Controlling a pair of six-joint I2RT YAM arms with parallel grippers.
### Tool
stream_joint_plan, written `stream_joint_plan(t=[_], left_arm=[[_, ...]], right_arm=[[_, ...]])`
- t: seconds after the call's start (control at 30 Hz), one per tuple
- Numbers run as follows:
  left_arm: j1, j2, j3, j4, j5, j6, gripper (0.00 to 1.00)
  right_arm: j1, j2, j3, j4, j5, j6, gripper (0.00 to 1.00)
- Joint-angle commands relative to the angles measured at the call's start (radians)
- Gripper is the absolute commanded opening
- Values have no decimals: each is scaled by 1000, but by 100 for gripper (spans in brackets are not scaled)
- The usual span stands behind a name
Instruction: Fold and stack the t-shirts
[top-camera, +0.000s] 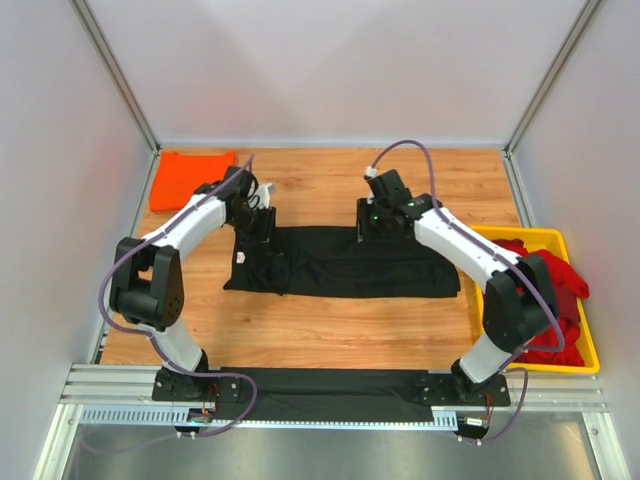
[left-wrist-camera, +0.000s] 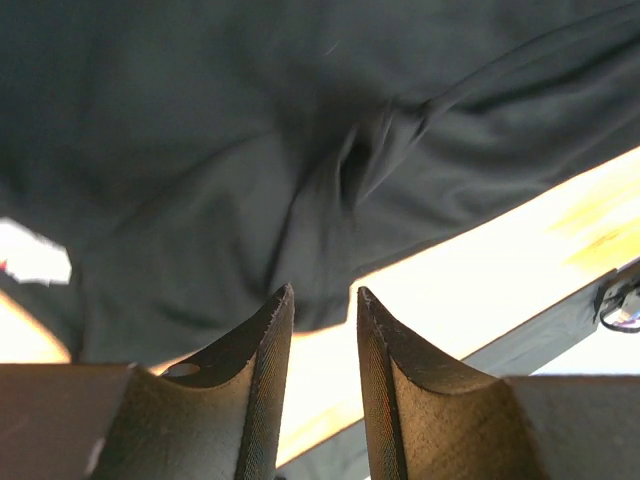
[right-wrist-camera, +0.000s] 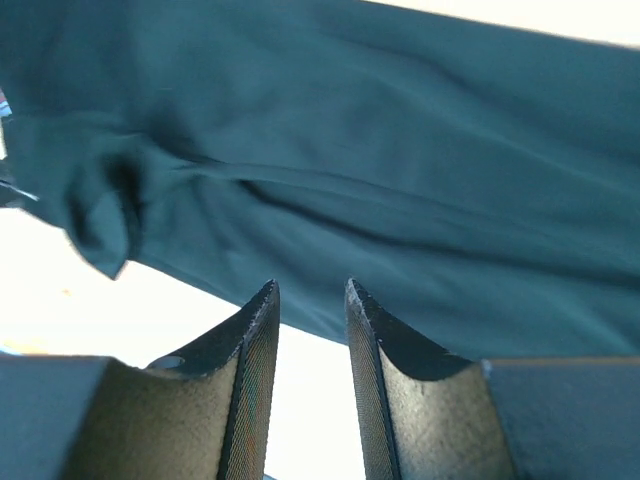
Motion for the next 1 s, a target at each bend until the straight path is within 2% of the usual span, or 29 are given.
stream_joint_plan(t=[0.0,0.23,0.33,0.43,0.73,0.97], left_arm=[[14,-111,-87,34,-11,-85,40],[14,-198,-167,27,-5,-150,40],[-6,-247,-212,51,12,-133,42],[-53,-251,-232,41,-46,-124,43],[-164,-237,-299,54,-178,-168,43],[-196,-275,-376,70,-207,-200,40]], right_arm=[[62,87,88,149,-30,9,35],[148,330,291,189,-88,-2,34],[160,365,308,247,-140,-18,35],[165,411,340,316,-226,-72,37],[165,591,484,215,-375,-183,39],[165,620,483,221,-383,-190,37]])
